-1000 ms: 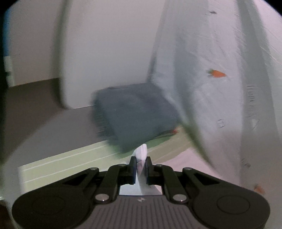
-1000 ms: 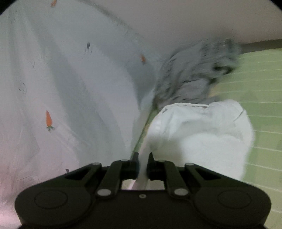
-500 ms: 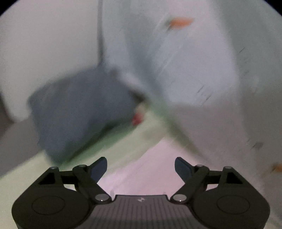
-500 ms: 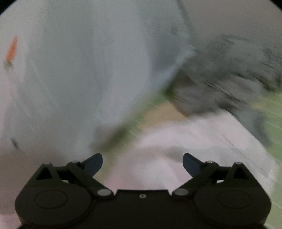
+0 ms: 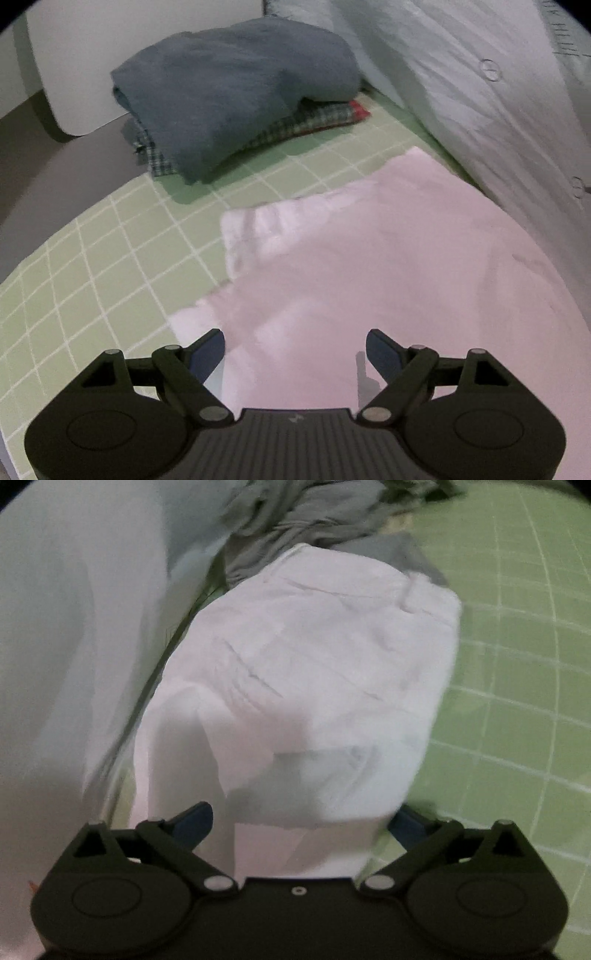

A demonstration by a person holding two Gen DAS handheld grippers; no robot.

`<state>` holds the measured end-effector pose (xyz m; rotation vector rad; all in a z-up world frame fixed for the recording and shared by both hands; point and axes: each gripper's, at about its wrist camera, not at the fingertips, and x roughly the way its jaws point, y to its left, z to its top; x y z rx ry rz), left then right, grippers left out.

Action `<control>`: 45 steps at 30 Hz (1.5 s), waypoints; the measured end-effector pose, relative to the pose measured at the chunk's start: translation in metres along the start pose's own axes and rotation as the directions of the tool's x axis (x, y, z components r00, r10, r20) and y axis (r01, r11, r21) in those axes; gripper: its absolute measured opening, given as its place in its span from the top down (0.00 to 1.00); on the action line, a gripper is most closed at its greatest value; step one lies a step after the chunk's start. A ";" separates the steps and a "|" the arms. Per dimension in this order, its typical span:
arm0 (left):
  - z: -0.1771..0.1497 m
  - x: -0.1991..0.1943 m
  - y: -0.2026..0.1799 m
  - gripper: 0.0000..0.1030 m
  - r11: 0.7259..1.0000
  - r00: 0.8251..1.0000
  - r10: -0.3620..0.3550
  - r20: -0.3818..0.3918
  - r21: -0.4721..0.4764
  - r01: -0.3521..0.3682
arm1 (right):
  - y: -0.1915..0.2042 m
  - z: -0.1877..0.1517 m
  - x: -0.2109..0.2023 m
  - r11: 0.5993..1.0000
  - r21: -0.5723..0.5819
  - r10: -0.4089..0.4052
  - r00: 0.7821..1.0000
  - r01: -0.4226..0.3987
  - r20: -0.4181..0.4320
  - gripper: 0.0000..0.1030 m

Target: Fold clothes

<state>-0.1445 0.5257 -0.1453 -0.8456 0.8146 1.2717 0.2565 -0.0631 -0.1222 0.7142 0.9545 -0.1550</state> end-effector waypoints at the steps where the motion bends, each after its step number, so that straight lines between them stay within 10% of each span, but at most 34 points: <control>1: -0.001 -0.002 -0.003 0.18 1.000 1.000 -0.004 0.003 0.010 0.004 | 0.004 -0.002 0.001 0.999 -0.029 -0.015 1.000 0.016 0.007 0.14; 3: -0.005 -0.001 -0.008 0.18 1.000 1.000 -0.004 0.011 0.030 0.004 | 0.004 0.000 -0.005 0.997 -0.074 -0.032 0.999 0.034 0.027 0.69; 8: -0.009 -0.003 0.002 0.18 1.000 1.000 0.022 -0.014 0.012 -0.022 | -0.024 0.031 -0.051 0.991 -0.130 -0.006 0.989 0.026 0.150 0.81; 16: -0.026 -0.023 0.038 0.18 1.000 1.000 -0.005 -0.029 0.005 0.005 | -0.062 0.041 -0.058 0.935 -0.162 -0.280 0.937 0.316 0.209 0.66; 25: -0.044 -0.012 0.073 0.18 0.999 0.994 -0.025 -0.108 0.033 0.029 | 0.042 -0.022 -0.073 0.794 -0.520 -0.141 0.928 0.314 0.345 0.16; 30: -0.046 -0.008 0.081 0.18 0.998 0.991 -0.061 -0.123 0.011 0.063 | 0.135 -0.095 -0.063 0.590 -0.782 0.082 0.949 0.200 0.305 0.06; 35: -0.049 -0.005 0.081 0.20 0.996 0.987 -0.090 -0.132 -0.010 0.089 | 0.227 -0.166 -0.023 0.352 -0.927 0.236 0.971 -0.128 -0.044 0.06; 41: -0.053 -0.003 0.081 0.38 0.992 0.982 -0.124 -0.143 -0.034 0.120 | 0.321 -0.266 0.025 -0.084 -0.905 0.243 0.872 -0.417 -0.425 0.26; 45: -0.050 -0.003 0.081 0.52 0.992 0.980 -0.115 -0.163 -0.076 0.104 | 0.359 -0.311 0.049 -0.278 -0.799 0.180 0.788 -0.534 -0.589 0.39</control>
